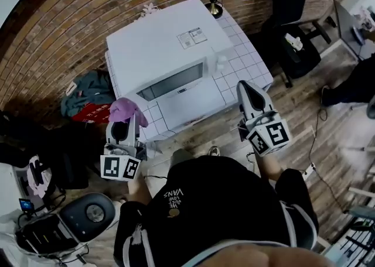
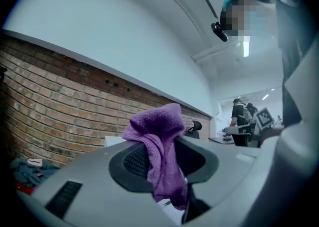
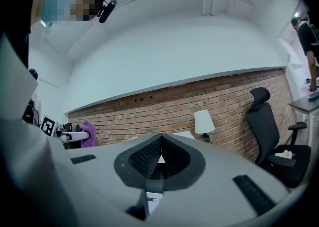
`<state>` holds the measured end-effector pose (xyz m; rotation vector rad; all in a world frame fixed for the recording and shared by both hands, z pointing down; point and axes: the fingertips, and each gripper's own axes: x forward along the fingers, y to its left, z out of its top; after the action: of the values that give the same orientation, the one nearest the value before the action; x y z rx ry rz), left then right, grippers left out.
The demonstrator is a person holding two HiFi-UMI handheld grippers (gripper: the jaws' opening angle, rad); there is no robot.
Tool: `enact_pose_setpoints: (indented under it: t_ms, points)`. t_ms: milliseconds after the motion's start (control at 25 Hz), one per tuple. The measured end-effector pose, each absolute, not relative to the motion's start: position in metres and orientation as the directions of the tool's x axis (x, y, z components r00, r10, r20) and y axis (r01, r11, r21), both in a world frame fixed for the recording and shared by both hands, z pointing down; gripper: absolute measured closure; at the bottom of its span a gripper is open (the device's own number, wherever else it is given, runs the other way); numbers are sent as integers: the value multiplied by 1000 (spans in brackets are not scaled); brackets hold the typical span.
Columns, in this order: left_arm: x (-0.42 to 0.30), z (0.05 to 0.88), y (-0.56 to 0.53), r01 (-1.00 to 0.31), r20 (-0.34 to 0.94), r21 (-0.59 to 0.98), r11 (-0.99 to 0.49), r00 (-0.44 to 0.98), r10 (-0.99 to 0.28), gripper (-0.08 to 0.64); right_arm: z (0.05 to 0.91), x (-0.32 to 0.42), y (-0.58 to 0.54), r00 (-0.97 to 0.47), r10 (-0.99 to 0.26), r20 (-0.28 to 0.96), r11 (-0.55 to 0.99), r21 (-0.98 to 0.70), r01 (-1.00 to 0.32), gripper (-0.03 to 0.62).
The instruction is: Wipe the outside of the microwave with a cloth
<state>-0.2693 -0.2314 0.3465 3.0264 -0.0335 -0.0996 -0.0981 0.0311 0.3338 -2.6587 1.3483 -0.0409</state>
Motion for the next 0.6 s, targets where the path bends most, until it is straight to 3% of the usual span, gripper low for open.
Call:
enact_pose_setpoints:
  t_ms: [280, 600]
  points:
    - [-260, 333, -247, -115, -54, 66, -991, 991, -119, 426, 331, -61, 16, 539, -840, -61, -525, -162, -836, 595]
    - [-228, 312, -310, -111, -54, 5, -994, 992, -111, 426, 320, -37, -21, 562, -822, -91, -542, -181, -821, 595]
